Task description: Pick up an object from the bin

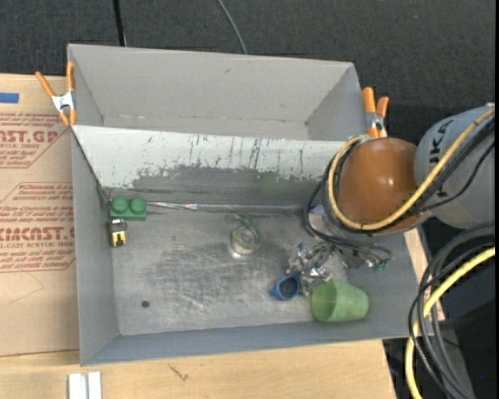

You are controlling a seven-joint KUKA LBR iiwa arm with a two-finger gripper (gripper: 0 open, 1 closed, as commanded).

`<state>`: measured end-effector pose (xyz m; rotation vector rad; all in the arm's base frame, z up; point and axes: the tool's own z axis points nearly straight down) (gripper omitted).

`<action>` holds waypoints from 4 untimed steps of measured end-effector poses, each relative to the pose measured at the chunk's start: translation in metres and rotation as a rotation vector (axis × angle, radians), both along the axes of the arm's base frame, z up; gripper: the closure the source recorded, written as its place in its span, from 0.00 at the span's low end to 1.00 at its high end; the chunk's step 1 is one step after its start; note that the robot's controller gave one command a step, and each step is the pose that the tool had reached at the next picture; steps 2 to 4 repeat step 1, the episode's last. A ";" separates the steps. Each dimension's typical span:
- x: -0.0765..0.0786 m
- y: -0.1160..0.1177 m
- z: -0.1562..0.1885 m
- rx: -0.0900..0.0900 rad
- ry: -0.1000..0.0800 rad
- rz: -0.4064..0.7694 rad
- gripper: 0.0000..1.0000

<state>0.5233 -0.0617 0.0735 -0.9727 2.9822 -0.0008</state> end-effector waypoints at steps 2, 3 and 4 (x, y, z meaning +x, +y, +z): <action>0.013 -0.013 0.142 -0.003 -0.003 0.315 1.00; 0.013 -0.013 0.142 -0.003 -0.003 0.315 1.00; 0.013 -0.013 0.142 -0.003 -0.003 0.315 1.00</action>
Offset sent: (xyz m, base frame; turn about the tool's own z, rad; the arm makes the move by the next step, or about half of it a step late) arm 0.0112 -0.0142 0.1394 -0.3162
